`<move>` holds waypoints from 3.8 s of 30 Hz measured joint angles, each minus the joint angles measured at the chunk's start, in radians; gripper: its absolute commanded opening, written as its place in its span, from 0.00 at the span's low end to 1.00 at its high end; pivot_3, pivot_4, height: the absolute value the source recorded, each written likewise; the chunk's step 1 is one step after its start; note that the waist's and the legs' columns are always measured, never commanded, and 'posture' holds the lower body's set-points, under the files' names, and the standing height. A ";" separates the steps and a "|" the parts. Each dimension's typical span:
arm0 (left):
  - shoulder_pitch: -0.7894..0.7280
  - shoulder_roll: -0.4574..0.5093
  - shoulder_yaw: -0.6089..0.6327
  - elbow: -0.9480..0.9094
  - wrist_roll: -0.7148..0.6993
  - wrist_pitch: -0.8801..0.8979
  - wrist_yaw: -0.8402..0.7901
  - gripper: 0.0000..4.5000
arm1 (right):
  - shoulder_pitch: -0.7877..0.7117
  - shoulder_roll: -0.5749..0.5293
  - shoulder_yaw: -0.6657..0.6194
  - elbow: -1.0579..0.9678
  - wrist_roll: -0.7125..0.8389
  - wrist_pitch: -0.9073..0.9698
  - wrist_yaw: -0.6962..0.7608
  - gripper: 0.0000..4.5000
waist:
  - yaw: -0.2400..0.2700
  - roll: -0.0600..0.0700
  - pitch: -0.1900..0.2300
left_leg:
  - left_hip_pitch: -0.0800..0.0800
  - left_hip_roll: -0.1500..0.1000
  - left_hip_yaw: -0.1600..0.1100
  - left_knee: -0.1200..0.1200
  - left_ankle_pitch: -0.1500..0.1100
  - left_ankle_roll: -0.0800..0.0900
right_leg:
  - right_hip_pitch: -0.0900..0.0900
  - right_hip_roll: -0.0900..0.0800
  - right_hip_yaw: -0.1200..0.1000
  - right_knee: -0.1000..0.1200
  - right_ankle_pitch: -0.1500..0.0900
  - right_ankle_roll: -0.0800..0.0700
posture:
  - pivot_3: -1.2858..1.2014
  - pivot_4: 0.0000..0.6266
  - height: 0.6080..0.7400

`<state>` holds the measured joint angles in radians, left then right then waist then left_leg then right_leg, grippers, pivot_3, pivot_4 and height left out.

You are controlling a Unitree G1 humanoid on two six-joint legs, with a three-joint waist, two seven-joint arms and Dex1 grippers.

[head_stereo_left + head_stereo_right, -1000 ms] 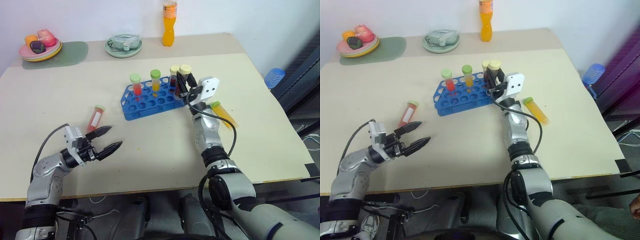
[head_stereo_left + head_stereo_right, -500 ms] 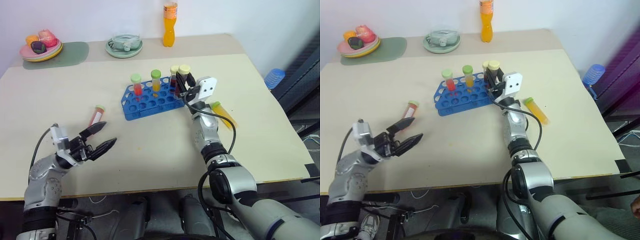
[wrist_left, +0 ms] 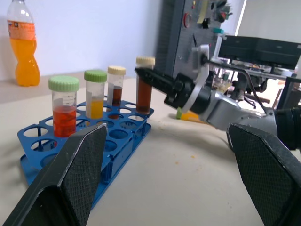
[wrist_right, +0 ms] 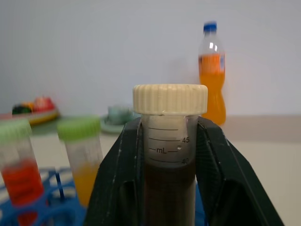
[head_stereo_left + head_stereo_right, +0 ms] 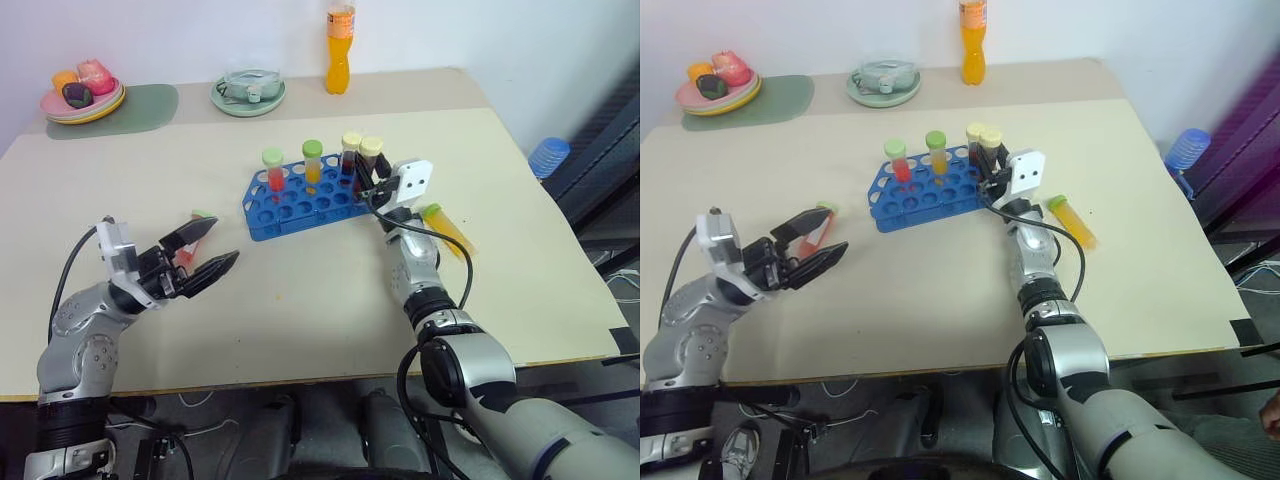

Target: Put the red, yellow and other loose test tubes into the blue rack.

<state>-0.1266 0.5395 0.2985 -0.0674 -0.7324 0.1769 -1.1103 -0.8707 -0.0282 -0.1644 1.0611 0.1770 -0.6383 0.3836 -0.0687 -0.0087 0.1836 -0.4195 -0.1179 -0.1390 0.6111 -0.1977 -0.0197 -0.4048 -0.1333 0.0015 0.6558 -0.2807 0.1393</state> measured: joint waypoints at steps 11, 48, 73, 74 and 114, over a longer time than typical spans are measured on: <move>-0.011 -0.001 -0.012 -0.098 0.000 0.067 0.089 0.94 | 0.001 -0.001 -0.022 0.013 0.018 0.001 0.033 0.72 | 0.000 0.000 0.000 | 0.000 0.000 0.000 0.000 0.000 0.000 | 0.000 0.000 0.000 0.000 0.000 0.000 | 0.52 0.24 1.00; -0.120 -0.039 -0.090 -0.040 -0.014 0.120 0.070 0.94 | 0.242 -0.732 0.108 -1.173 0.235 1.661 0.254 0.99 | 0.038 0.000 0.000 | -0.005 0.001 0.004 0.002 -0.004 0.007 | -0.002 -0.001 0.001 -0.004 0.000 0.000 | 0.52 0.24 1.00; -0.110 -0.041 -0.091 -0.009 0.005 0.099 0.017 0.94 | -0.205 -0.727 0.552 -0.476 -0.017 1.828 0.386 0.99 | 0.025 0.000 0.000 | -0.006 0.001 0.004 0.002 -0.004 0.007 | -0.003 -0.001 0.001 -0.005 0.001 0.000 | 0.52 0.24 1.00; -0.109 -0.041 -0.090 -0.009 0.006 0.098 0.015 0.94 | -0.215 -0.717 0.558 -0.441 -0.029 1.813 0.394 0.99 | 0.026 0.000 0.000 | -0.006 0.001 0.004 0.002 -0.004 0.007 | -0.003 -0.001 0.001 -0.005 0.001 0.000 | 0.52 0.24 1.00; -0.086 -0.009 -0.048 0.135 0.088 0.027 0.023 0.94 | 0.196 -0.482 0.279 -1.081 0.161 1.384 0.835 0.29 | 0.025 0.000 0.000 | -0.006 0.002 0.004 0.004 -0.005 0.006 | -0.004 0.000 0.001 -0.003 0.002 -0.001 | 0.52 0.24 1.00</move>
<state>-0.2126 0.5307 0.2500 0.0672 -0.6440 0.2040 -1.0870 -0.6747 -0.5098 0.1144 -0.0200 0.3381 0.7455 1.2190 -0.0433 -0.0086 0.1838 -0.4257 -0.1161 -0.1350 0.6151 -0.2025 -0.0136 -0.4088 -0.1335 0.0022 0.6532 -0.2789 0.1386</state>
